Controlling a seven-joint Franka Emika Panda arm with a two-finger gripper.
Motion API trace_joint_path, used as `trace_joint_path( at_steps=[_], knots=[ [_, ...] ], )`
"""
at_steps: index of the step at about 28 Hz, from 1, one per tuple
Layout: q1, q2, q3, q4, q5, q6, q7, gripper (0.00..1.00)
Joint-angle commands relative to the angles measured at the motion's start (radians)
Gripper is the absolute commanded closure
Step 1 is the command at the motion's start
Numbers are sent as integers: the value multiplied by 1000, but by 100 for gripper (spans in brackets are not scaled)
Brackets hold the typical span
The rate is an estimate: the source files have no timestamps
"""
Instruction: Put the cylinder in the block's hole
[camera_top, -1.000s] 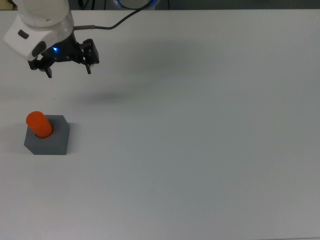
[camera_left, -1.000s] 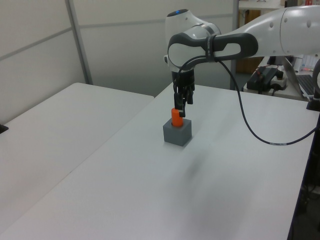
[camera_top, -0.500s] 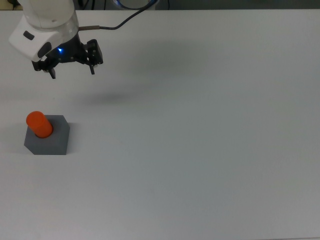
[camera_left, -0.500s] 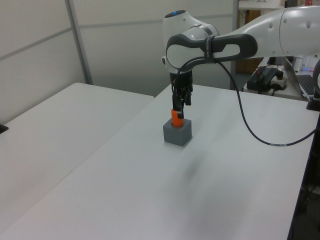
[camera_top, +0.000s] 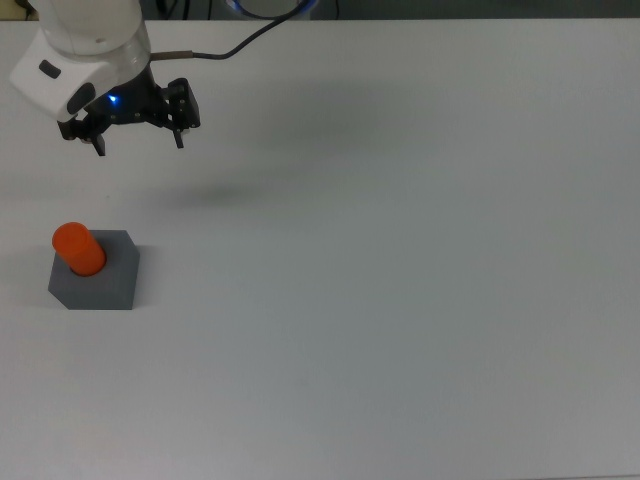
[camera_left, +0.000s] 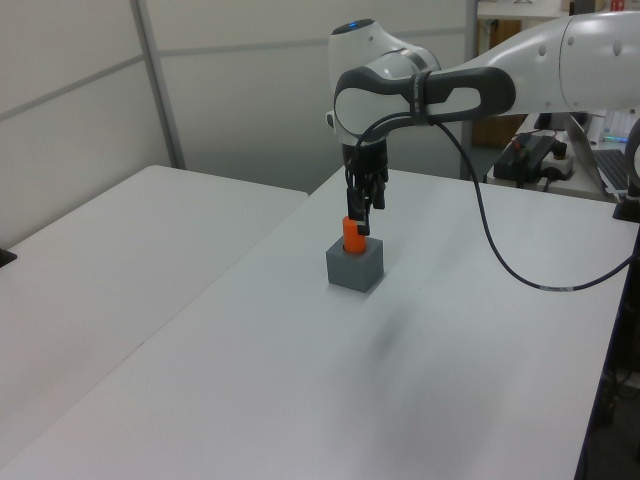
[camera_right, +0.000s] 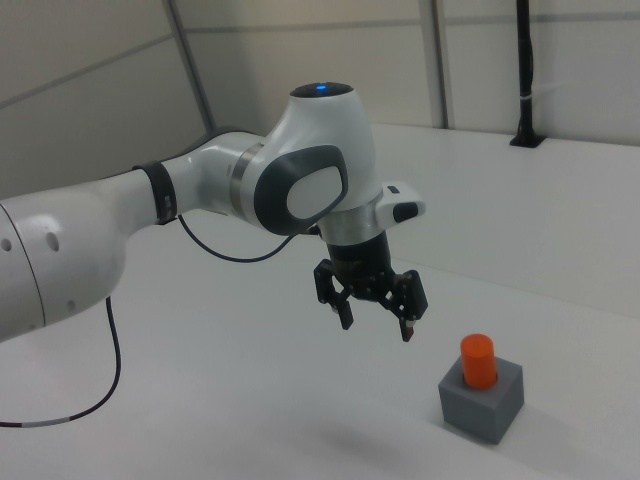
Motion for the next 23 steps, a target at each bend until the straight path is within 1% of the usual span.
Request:
trace_joint_path(
  at_steps=[1,23],
  knots=[
    [1,-9,-7,0,-6,-19,3,0],
    [-11,-4,-13,2,-14,-12,-10,0]
  ],
)
